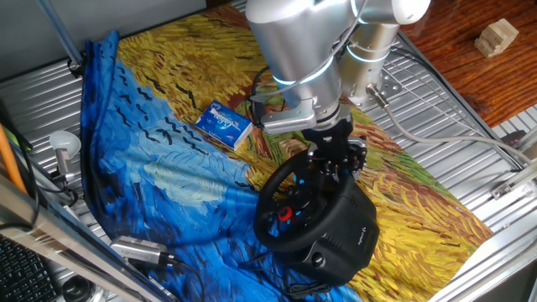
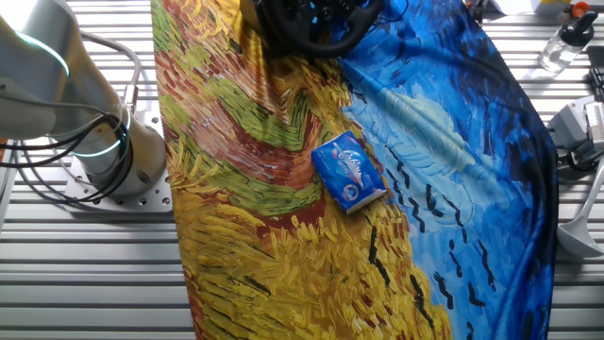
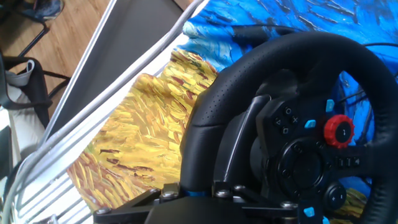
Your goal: Rotate the steering wheel 90 degrees counterclockwise
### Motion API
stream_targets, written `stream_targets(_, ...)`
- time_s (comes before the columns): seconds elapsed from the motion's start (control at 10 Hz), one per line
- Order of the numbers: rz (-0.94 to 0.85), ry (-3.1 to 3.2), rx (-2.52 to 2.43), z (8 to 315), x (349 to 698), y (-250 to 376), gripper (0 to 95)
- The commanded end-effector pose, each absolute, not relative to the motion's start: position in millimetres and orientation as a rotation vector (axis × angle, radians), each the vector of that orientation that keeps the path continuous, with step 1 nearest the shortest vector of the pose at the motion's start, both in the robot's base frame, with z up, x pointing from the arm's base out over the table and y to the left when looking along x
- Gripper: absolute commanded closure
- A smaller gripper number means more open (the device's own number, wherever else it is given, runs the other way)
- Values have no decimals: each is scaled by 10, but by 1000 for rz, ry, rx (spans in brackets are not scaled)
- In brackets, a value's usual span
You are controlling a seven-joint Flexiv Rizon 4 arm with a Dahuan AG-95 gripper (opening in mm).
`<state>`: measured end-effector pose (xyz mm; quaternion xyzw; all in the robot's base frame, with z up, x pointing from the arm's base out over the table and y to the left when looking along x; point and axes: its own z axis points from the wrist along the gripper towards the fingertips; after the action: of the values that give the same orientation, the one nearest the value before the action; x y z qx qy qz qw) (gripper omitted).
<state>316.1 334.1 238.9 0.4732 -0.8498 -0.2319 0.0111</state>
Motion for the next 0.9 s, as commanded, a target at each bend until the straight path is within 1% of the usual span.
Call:
stream_targets(0.1, -723, -2637, 1512, 2389, 3159, 3338, 950)
stream_targets(0.9, -708, -2566, 1680, 2308, 3080, 3216, 950)
